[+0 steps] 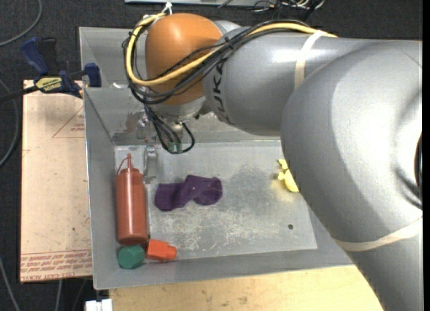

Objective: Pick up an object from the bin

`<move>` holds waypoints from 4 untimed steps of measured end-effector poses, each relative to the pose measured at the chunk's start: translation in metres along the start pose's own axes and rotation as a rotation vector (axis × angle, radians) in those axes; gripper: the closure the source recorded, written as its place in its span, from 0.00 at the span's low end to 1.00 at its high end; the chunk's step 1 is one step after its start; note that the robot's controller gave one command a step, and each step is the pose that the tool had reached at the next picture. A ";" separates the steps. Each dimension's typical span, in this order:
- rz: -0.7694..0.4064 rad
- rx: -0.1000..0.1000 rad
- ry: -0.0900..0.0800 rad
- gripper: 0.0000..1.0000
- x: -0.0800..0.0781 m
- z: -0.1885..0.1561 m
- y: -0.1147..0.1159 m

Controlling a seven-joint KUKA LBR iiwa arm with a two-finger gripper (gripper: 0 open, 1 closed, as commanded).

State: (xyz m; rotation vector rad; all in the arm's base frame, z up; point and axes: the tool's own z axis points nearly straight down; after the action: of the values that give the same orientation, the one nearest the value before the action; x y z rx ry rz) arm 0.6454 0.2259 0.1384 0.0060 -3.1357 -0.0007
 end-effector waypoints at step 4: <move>-0.061 -0.005 -0.008 1.00 0.040 0.068 -0.105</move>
Offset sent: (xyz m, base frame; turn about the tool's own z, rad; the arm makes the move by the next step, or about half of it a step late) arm -0.0308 -0.0732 -0.0228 -0.0010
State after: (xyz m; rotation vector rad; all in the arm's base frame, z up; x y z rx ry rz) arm 0.6052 0.1211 0.0705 0.1014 -3.1422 -0.0092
